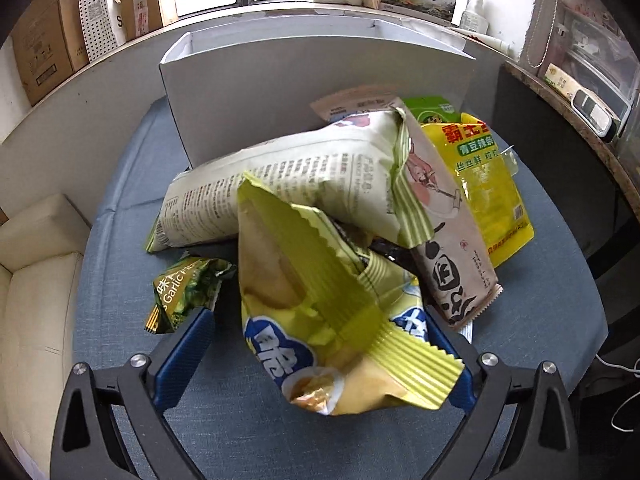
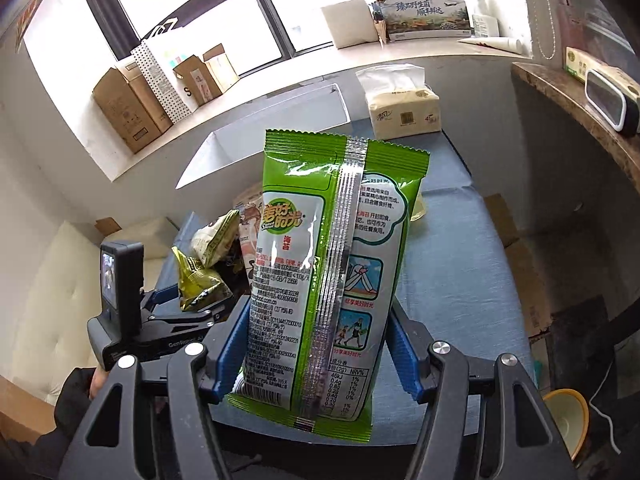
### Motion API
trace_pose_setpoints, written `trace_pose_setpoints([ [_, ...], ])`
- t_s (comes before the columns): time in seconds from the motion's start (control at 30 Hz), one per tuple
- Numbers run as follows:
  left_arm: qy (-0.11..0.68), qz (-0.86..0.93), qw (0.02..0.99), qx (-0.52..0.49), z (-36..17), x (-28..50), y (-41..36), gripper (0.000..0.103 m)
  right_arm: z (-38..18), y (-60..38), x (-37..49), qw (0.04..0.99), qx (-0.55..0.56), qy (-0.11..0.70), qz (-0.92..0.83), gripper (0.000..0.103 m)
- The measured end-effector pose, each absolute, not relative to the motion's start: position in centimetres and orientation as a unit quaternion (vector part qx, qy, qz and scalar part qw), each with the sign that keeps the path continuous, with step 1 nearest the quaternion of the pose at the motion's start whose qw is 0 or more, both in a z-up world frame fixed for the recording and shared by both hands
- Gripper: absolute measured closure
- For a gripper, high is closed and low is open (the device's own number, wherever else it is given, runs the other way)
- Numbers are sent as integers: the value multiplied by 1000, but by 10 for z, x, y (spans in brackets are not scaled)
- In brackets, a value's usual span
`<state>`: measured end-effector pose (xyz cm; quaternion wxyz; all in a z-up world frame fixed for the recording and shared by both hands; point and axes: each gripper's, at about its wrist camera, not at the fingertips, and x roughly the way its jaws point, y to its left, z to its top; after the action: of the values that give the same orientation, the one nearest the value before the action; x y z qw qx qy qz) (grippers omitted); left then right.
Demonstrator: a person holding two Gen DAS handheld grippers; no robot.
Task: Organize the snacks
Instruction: 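Grasp the green seaweed packet with the right tool while the left tool grasps the yellow chip bag, then carry both packets into the white box and open both tools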
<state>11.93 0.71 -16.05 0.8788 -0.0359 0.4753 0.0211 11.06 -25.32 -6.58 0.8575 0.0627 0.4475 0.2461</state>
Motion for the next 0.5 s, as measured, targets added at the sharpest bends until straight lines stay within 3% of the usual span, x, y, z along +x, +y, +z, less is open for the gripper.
trace_pose_setpoints([
  [0.03,476,20,878,-36,-162,118,7,26,-66,-250,110,858,59,446,250,35],
  [0.07,479,14,877,-40,-163,116,7,37,-66,-249,108,858,55,444,252,35],
  [0.1,481,15,876,-40,-164,114,7,39,-66,-248,107,859,52,443,252,35],
  [0.5,401,-12,913,-78,-92,50,23,42,-70,-243,113,855,51,447,259,35],
])
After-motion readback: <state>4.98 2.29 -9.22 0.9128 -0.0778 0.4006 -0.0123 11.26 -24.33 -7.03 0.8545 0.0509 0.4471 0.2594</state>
